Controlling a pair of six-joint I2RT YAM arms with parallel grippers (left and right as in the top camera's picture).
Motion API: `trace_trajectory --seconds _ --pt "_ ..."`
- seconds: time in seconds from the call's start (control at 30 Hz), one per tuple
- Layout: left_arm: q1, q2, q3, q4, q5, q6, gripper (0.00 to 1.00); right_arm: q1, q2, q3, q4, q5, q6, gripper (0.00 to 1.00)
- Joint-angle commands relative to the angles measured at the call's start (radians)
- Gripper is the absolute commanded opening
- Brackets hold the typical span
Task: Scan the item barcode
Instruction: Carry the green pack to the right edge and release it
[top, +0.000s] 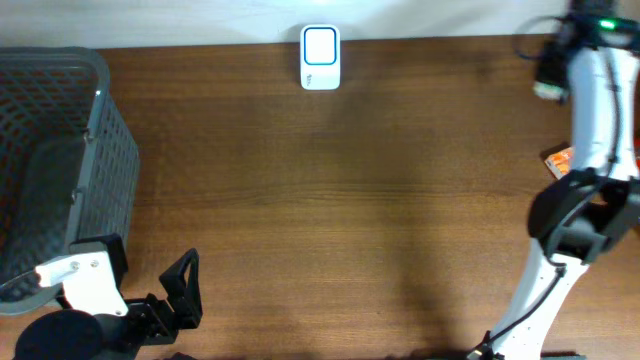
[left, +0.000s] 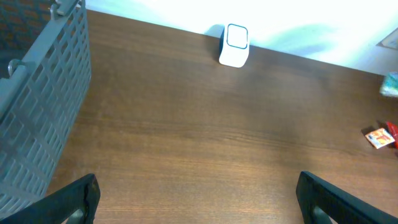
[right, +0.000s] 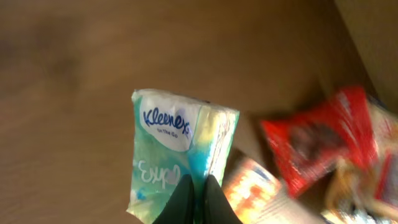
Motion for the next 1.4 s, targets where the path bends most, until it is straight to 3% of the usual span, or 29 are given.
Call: trace_trajectory --seconds 0.0,0.23,0.27,0.3,0.33,0.43,0.47,0.53,0.77,0.93,1.2,1.37 --pt "0.004 0.0 -0.003 0.002 0.007 -0.009 0.99 -0.112 -0.006 -0.082 -0.022 0.009 0.111 0.04" --pt "0.004 0.0 -0.003 0.002 0.007 -0.009 0.99 -0.269 -0.006 -0.221 0.002 -0.055 0.168 0.06" --pt "0.004 0.0 -0.003 0.002 0.007 -0.008 0.99 -0.275 -0.006 -0.222 0.002 -0.075 0.168 0.15" --pt "0.004 0.0 -0.003 0.002 0.007 -0.008 0.99 -0.278 -0.006 -0.222 0.004 -0.085 0.168 0.38" --pt "0.004 0.0 -0.003 0.003 0.007 -0.008 0.99 -0.278 -0.006 -0.222 0.003 -0.085 0.168 0.54" --pt "0.004 0.0 -0.003 0.002 0.007 -0.008 0.99 -0.278 -0.01 -0.221 -0.016 -0.088 0.169 0.72" --pt "0.004 0.0 -0.003 0.002 0.007 -0.008 0.99 -0.278 -0.016 -0.221 -0.024 -0.098 0.169 0.85" --pt "0.004 0.0 -0.003 0.002 0.007 -0.009 0.99 -0.276 -0.04 -0.221 -0.044 -0.107 0.169 0.93" --pt "0.004 0.0 -0.003 0.003 0.007 -0.008 0.99 -0.217 -0.244 -0.221 -0.057 -0.116 0.199 0.98" --pt "0.004 0.0 -0.003 0.003 0.007 -0.008 0.99 -0.048 -0.448 -0.221 -0.061 -0.141 0.196 0.99" --pt "0.004 0.0 -0.003 0.002 0.007 -0.009 0.99 0.209 -0.57 -0.222 -0.161 -0.141 0.176 0.99" --pt "0.004 0.0 -0.003 0.002 0.007 -0.008 0.99 0.246 -0.641 -0.283 -0.174 -0.141 0.157 0.99"
